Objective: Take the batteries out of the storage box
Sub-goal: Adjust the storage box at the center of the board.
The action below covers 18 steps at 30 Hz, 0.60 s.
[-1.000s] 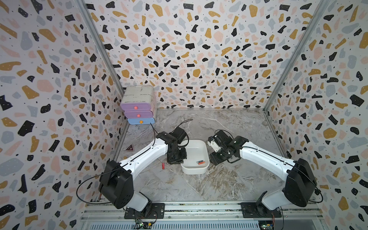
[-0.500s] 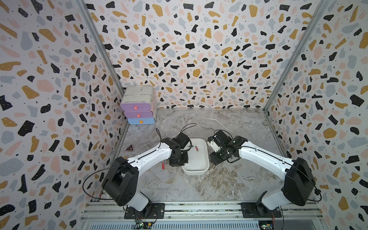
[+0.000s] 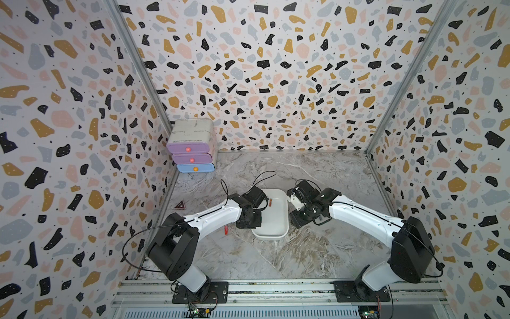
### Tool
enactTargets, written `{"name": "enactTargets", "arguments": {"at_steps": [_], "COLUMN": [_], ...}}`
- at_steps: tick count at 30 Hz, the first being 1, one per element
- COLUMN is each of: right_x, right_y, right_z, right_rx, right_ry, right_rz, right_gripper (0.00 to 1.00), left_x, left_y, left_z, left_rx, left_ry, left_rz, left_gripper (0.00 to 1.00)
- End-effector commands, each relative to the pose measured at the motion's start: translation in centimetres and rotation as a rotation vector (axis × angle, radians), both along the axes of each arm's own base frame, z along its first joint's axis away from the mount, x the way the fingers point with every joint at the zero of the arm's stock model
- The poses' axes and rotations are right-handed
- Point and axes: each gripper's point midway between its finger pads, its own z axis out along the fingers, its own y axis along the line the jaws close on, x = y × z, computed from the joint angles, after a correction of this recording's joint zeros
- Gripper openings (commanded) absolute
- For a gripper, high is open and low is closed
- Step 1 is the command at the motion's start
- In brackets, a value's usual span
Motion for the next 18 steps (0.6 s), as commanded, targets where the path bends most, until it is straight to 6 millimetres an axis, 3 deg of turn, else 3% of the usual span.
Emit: {"name": "enactTargets", "arguments": {"at_steps": [1,8,13,18], "right_x": [0.8,0.9,1.0,1.1], "right_y": [0.5,0.2,0.0,-0.2], "right_z": [1.3,1.3,1.6,1.9], "right_rx": [0.016,0.005,-0.002,-0.002], "right_ry": [-0.036,-0.042,-0.057,-0.063], "right_rz": [-0.001,-0.006,-0.017,-0.024], "right_gripper": [0.57,0.58,0.58,0.59], "left_x": [-1.2,-1.8,-2.0,-1.5], "left_y": [0.6,-1.3,-1.4,-0.1], "left_z": [-1.2,0.3,1.4,3.3], "left_rx": [0.029,-0.063,-0.078,-0.015], "left_ry": [0.051,0.064,0.064,0.010], "left_rz": [0.004,0.018,0.017,0.008], "left_gripper": [0.00,0.21,0.26,0.31]}}
